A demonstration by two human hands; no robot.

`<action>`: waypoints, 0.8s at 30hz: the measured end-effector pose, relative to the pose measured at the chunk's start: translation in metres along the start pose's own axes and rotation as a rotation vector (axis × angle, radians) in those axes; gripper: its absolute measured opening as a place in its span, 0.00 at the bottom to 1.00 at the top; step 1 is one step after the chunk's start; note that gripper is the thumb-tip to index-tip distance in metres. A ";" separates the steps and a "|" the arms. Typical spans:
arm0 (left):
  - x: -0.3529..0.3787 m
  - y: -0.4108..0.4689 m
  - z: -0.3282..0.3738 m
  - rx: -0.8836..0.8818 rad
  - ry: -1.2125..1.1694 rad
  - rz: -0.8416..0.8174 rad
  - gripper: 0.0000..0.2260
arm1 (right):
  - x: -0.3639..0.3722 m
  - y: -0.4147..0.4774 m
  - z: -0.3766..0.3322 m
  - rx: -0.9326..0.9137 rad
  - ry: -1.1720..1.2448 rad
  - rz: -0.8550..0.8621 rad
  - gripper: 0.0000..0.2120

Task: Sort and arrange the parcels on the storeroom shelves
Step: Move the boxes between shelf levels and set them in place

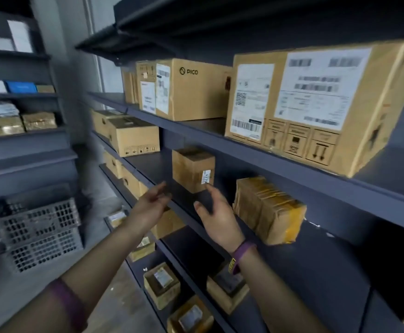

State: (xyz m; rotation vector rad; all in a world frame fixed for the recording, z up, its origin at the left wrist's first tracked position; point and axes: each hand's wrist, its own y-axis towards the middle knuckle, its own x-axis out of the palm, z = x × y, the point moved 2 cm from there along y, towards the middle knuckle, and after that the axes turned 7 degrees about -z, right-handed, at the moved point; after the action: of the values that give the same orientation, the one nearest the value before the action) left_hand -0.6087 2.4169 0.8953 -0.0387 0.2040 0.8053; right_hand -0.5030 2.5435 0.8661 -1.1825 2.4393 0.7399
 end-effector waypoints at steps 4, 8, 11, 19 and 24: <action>-0.034 0.053 -0.017 -0.030 -0.009 0.076 0.16 | 0.029 0.056 0.006 0.026 0.036 0.008 0.26; -0.066 0.099 -0.035 -0.070 0.000 0.075 0.18 | 0.058 0.108 0.015 0.061 0.041 -0.011 0.28; -0.090 0.136 -0.048 -0.064 0.002 0.046 0.20 | 0.085 0.145 0.017 0.070 0.014 0.001 0.28; -0.185 0.246 -0.088 -0.022 0.001 -0.087 0.20 | 0.177 0.247 0.011 0.124 -0.108 0.053 0.29; -0.254 0.313 -0.090 -0.012 -0.010 -0.124 0.19 | 0.242 0.318 -0.010 0.194 -0.120 0.048 0.29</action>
State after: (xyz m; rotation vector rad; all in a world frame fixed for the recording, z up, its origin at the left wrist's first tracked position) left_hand -1.0200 2.4430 0.8700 -0.0584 0.1857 0.6827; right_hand -0.9021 2.5520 0.8510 -0.9812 2.3844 0.5555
